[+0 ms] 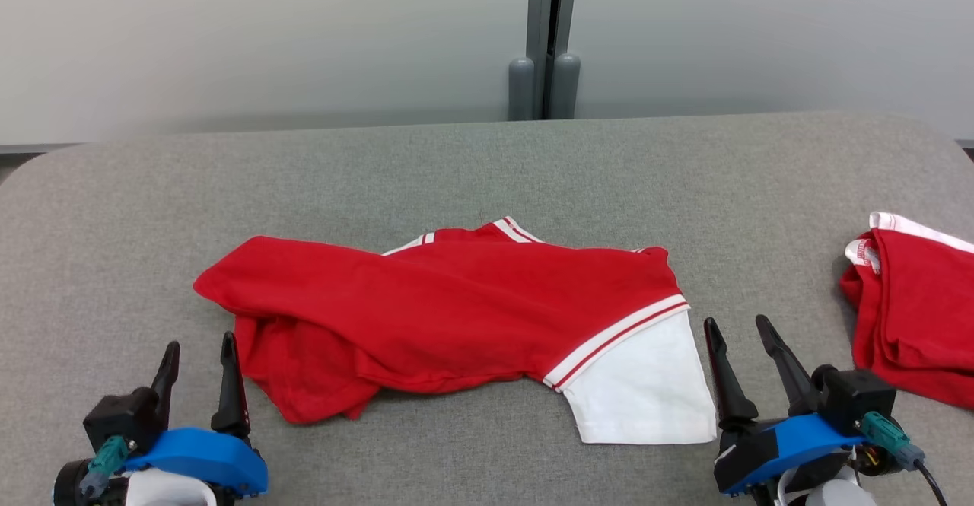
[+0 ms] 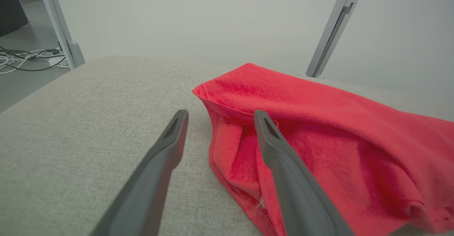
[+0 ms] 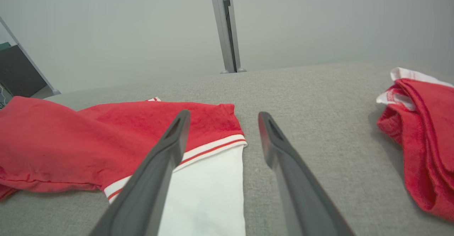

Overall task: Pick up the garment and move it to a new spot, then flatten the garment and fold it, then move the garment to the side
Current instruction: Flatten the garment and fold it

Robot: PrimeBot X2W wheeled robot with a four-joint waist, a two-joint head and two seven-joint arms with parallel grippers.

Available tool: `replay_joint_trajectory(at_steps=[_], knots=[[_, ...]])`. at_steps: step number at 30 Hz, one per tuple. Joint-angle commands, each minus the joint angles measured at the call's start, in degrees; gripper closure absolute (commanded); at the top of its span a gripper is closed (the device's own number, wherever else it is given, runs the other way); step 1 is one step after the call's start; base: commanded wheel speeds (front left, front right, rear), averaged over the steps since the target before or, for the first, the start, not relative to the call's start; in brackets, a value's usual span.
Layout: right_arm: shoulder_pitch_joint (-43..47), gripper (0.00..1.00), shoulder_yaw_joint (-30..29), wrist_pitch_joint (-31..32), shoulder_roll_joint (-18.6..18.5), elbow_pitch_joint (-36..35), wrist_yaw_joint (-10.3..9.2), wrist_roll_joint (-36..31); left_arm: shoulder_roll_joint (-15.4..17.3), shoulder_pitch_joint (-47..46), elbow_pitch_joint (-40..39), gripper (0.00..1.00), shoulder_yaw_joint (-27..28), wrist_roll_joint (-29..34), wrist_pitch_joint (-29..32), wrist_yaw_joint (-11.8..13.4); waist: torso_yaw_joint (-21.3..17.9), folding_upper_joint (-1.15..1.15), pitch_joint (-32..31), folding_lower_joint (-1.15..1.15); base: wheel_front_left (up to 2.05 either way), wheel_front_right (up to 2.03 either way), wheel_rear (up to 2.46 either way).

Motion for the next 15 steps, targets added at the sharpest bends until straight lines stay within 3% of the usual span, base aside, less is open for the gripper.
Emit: replay_joint_trajectory(at_steps=[1,6,15], knots=[[1.4,0.0,-0.5,-0.2,-0.3,-0.4,0.03,-0.9,-0.5,1.3,-1.2,0.0,0.0,1.1,-0.1,-0.3,-0.1,0.0,-1.0,0.01,0.0,0.0,0.0],[3.6,0.0,-1.3,-0.2,-0.3,0.0,0.03,-2.1,-2.5,6.4,-4.0,0.0,-0.2,4.2,-0.1,-0.3,-0.3,0.0,-4.0,0.01,0.0,0.0,0.0],[5.8,0.0,0.1,-0.2,-0.3,0.9,0.03,-2.4,-4.2,10.2,-3.6,0.0,-0.9,3.9,-0.1,-0.3,-0.7,0.0,-5.4,0.01,0.0,0.0,0.0]])
